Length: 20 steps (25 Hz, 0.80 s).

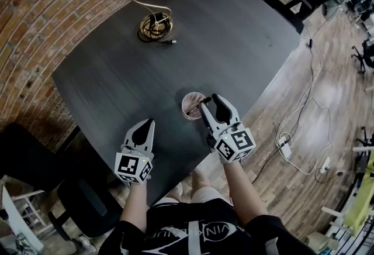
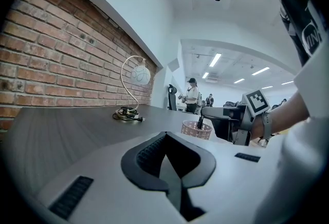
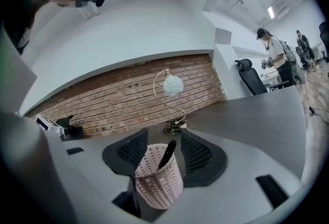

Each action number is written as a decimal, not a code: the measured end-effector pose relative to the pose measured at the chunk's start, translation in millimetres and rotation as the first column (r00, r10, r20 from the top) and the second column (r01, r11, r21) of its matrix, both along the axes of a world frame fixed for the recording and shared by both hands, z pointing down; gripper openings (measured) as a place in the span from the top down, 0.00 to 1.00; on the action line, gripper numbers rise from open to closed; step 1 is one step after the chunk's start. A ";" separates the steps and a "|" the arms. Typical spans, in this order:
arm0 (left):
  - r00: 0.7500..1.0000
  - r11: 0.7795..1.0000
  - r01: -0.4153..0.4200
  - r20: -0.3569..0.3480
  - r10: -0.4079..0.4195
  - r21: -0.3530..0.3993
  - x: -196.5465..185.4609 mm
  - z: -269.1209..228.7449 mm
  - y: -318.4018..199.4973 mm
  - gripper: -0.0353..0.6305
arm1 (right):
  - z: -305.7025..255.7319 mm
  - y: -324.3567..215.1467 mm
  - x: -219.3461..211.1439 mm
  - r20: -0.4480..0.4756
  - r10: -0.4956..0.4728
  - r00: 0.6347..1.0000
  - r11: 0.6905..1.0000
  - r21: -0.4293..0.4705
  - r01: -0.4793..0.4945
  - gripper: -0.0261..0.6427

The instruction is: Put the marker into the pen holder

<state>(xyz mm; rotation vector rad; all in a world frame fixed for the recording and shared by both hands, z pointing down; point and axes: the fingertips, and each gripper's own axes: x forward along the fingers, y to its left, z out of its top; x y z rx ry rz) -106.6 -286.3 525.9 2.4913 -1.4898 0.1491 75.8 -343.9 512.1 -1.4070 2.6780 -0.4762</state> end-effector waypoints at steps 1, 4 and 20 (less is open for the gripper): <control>1.000 1.000 0.003 -0.001 -0.003 0.003 -1.3 -1.6 0.6 0.93 | -1.9 0.8 1.7 -0.005 0.003 1.000 1.000 0.005 -0.003 0.67; 1.000 1.000 0.011 -0.003 -0.011 0.013 -5.3 -6.9 1.9 0.93 | -6.8 3.6 6.6 -0.024 0.016 1.000 1.000 0.017 -0.016 0.67; 0.999 0.997 0.037 0.001 -0.037 0.062 -28.4 -38.4 21.1 0.93 | -44.4 41.3 3.2 -0.083 -0.014 0.996 0.997 0.077 0.021 0.90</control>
